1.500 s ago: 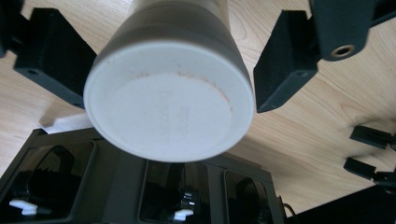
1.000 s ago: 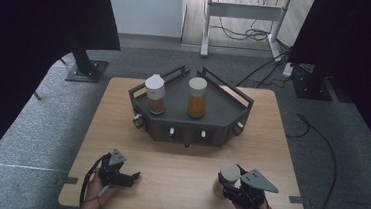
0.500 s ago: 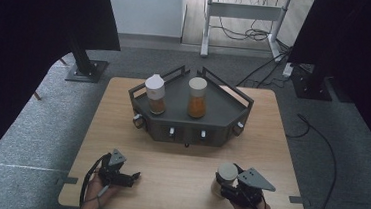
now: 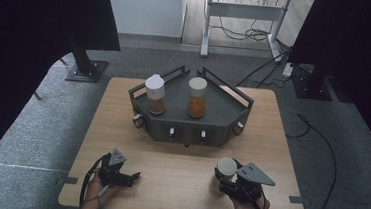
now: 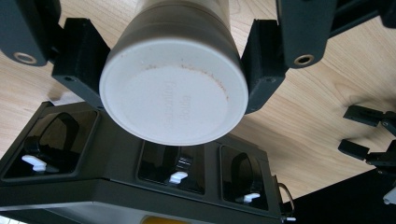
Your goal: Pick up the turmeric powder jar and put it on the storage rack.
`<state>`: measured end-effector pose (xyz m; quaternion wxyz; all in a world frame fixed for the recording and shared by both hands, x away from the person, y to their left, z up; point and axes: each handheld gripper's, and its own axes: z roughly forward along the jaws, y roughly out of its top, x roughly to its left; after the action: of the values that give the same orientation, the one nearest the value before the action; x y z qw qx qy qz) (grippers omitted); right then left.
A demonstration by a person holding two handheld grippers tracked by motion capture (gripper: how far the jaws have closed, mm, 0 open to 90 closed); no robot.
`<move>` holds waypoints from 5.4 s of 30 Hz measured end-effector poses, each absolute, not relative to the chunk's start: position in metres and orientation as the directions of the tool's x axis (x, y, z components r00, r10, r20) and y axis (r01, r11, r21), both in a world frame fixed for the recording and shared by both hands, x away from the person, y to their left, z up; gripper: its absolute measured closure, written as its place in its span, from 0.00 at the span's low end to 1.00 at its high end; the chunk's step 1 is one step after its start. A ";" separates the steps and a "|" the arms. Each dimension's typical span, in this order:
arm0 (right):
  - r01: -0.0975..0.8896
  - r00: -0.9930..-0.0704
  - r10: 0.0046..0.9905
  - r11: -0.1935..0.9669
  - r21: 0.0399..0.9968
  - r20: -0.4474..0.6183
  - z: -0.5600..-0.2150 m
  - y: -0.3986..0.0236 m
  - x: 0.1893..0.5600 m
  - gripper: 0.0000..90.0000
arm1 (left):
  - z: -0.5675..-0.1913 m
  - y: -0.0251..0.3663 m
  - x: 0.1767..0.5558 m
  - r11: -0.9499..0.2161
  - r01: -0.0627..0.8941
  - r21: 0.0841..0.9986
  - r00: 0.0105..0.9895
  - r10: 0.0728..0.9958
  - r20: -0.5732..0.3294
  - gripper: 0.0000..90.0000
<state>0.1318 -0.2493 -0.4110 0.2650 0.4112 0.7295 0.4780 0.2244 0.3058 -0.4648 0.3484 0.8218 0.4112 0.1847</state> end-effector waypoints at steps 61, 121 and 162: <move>0.353 -0.522 0.853 0.199 0.914 0.015 -0.331 -0.246 0.187 0.37 | -0.465 0.306 0.225 -0.423 0.545 0.725 0.599 0.801 0.017 0.03; 0.310 -0.425 0.904 0.185 0.932 -0.038 -0.278 -0.220 0.293 0.37 | -0.464 0.307 0.227 -0.429 0.541 0.723 0.605 0.796 0.019 0.03; 0.359 -0.401 0.915 0.119 0.926 0.037 -0.306 -0.225 0.324 0.25 | -0.464 0.307 0.227 -0.431 0.540 0.723 0.608 0.794 0.020 0.03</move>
<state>0.3239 -0.2248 -0.3058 0.2927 0.4626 0.6885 0.4756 0.2268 0.3071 -0.4645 0.3488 0.8259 0.4036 0.1824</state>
